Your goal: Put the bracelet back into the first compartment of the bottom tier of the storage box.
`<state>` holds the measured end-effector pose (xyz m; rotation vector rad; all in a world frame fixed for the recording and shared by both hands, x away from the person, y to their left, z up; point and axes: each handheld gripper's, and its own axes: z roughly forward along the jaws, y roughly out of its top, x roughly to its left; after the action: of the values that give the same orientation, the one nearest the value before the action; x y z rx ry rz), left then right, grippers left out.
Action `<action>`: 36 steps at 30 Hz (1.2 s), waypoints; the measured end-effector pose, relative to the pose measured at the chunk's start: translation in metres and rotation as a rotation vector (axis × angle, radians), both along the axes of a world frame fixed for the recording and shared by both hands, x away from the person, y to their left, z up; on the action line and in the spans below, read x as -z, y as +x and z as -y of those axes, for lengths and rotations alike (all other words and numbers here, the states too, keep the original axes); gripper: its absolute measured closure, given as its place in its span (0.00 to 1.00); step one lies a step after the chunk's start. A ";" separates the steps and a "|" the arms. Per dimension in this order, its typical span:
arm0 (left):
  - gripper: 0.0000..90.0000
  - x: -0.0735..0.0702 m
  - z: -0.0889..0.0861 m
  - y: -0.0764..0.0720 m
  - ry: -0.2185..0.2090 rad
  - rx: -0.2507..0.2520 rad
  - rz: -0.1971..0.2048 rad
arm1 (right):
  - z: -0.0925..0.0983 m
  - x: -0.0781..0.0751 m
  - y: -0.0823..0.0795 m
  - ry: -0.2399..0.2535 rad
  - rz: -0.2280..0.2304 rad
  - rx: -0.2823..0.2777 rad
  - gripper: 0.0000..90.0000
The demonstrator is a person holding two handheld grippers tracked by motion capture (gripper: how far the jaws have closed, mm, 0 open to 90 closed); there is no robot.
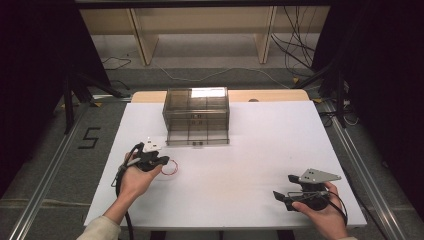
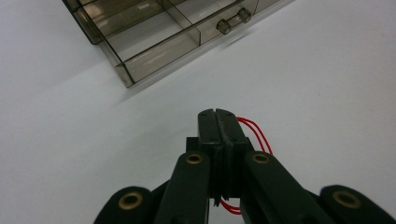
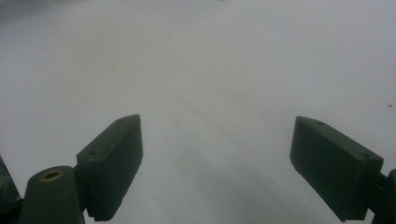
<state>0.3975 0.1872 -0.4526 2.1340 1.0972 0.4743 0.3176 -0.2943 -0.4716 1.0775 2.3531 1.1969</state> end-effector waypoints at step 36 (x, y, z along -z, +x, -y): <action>1.00 -0.011 0.006 0.021 0.002 -0.007 0.020 | 0.001 0.000 0.000 -0.006 -0.006 0.007 0.20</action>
<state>0.4181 0.1808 -0.4420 2.1233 1.0943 0.4995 0.3180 -0.2950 -0.4719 1.0883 2.3544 1.1847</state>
